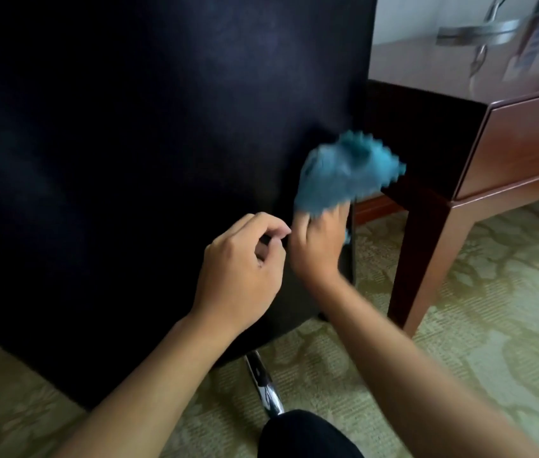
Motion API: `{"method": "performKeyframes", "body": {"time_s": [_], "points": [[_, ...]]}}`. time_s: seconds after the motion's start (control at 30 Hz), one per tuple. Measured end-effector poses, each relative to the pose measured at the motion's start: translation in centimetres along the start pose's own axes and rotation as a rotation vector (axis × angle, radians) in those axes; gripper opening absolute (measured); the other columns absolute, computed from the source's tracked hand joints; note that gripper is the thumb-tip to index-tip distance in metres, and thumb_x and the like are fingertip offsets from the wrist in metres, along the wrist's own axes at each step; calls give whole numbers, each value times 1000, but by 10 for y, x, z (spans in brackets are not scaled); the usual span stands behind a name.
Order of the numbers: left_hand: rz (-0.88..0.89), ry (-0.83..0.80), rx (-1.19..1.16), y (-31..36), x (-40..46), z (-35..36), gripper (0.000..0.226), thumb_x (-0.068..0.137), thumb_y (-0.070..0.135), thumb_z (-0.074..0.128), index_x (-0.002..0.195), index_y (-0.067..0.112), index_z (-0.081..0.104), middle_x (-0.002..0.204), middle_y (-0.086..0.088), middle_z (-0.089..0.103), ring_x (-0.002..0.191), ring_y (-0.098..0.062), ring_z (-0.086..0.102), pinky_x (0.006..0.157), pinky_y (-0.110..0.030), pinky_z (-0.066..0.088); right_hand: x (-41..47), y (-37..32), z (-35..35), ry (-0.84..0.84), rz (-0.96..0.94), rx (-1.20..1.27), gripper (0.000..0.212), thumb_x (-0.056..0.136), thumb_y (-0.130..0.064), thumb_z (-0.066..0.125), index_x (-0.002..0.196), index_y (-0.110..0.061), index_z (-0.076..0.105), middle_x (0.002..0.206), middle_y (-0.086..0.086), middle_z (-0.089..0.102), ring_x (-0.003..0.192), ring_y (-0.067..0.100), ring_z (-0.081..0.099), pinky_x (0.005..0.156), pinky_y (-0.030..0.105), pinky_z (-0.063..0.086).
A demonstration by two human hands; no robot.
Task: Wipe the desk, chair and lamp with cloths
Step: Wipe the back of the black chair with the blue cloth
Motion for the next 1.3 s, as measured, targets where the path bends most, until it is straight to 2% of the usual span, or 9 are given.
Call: {"method": "performKeyframes", "body": {"time_s": [0.13, 0.27, 0.5, 0.67, 0.77, 0.83, 0.9, 1.13, 1.3], "points": [[-4, -64, 25, -2, -6, 10, 14, 84, 28, 53, 94, 30, 62, 91, 16, 63, 70, -4, 62, 61, -32, 55, -164, 103, 25, -313, 730, 110, 37, 100, -21, 45, 124, 1, 61, 127, 21, 60, 124, 37, 53, 104, 46, 43], [-24, -134, 98, -18, -17, 10, 14, 84, 26, 54, 92, 29, 65, 91, 14, 63, 71, -5, 62, 64, -33, 55, -180, 113, 25, -197, 1080, 219, 31, 101, -14, 45, 93, 7, 66, 97, 24, 66, 103, 43, 62, 92, 46, 48], [-10, -164, 102, -15, -18, -15, 12, 87, 27, 53, 91, 31, 64, 91, 17, 62, 75, -5, 62, 65, -32, 54, -16, 99, 3, 13, 772, 271, 31, 100, -19, 44, 90, 2, 65, 94, 19, 64, 93, 33, 60, 93, 49, 46], [-97, -132, 74, -39, -30, -46, 12, 87, 26, 54, 90, 31, 64, 90, 19, 66, 76, -4, 67, 69, -34, 57, -128, 111, 26, -83, 779, 190, 28, 101, -12, 49, 120, 5, 60, 119, 27, 63, 110, 36, 61, 97, 34, 41], [-152, -129, 80, -58, -51, -59, 13, 84, 24, 54, 89, 29, 65, 87, 17, 68, 73, -5, 68, 70, -34, 56, -193, 20, 51, -290, 59, -21, 15, 84, -4, 60, 97, 1, 64, 87, 25, 68, 79, 40, 67, 78, 37, 43], [-166, -137, 110, -69, -64, -69, 14, 84, 23, 54, 89, 27, 67, 87, 15, 68, 73, -5, 67, 70, -34, 56, -237, -45, 84, -589, -557, -125, 36, 77, -26, 70, 110, -11, 71, 114, 14, 71, 110, 34, 59, 93, 48, 49], [-151, -124, 139, -73, -69, -82, 14, 86, 23, 54, 90, 27, 68, 87, 14, 68, 74, -6, 66, 70, -32, 56, -235, -75, 90, -599, -921, -169, 51, 82, -36, 60, 132, -24, 60, 144, -2, 53, 135, 25, 39, 116, 53, 25], [-86, 231, 106, -76, -82, -151, 14, 92, 14, 56, 89, 24, 66, 86, 13, 66, 71, -9, 68, 57, -28, 55, -127, -130, 86, -184, -812, -90, 47, 99, -28, 40, 145, -22, 42, 161, 4, 24, 154, 30, 5, 121, 57, 0], [-155, 235, 151, -95, -117, -156, 13, 89, 11, 56, 83, 18, 66, 81, 10, 65, 66, -9, 65, 53, -33, 51, -277, -84, 109, -700, -1230, -377, 65, 77, -37, 72, 139, -32, 55, 152, -9, 43, 143, 18, 39, 122, 43, -8]]}}
Point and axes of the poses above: each hand's wrist, its own x-axis towards the middle knuckle, its own z-axis out of the palm, y = z × x, the point moved 10 cm from there along x, towards the middle knuckle
